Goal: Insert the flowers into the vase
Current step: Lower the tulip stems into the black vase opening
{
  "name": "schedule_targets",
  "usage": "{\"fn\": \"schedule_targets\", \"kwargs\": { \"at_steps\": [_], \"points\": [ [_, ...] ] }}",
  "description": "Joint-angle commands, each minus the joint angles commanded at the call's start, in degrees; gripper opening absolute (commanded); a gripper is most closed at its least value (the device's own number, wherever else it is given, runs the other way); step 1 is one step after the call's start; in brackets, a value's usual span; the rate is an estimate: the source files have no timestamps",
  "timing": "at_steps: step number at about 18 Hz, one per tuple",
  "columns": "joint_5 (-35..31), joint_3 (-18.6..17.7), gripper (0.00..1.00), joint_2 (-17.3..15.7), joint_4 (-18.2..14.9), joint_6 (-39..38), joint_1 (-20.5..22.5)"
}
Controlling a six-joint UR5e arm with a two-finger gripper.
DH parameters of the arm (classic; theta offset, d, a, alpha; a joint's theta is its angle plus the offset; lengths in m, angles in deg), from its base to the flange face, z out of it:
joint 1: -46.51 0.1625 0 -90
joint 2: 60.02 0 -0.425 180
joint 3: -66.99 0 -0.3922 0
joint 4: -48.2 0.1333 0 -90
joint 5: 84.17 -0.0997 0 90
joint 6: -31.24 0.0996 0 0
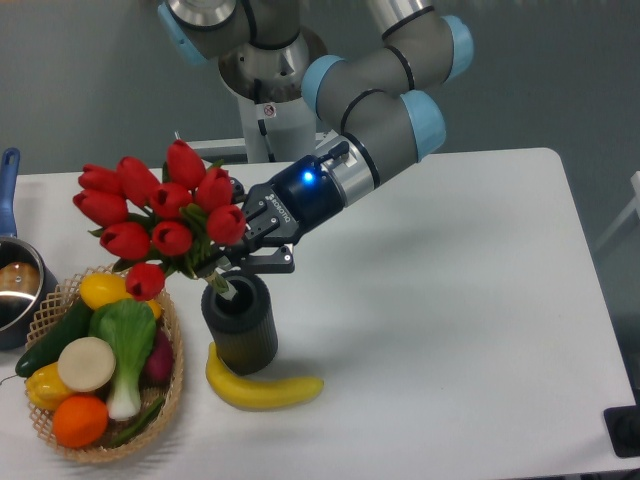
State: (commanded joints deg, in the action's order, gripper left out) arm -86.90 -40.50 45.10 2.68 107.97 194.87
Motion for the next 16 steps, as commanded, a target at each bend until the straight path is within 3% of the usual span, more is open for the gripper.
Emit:
{"fn": "schedule_targets", "kwargs": {
  "at_steps": [16],
  "points": [
    [0.0,-5.4,0.23,1.9,-0.1,4.7,0.9]
  ]
}}
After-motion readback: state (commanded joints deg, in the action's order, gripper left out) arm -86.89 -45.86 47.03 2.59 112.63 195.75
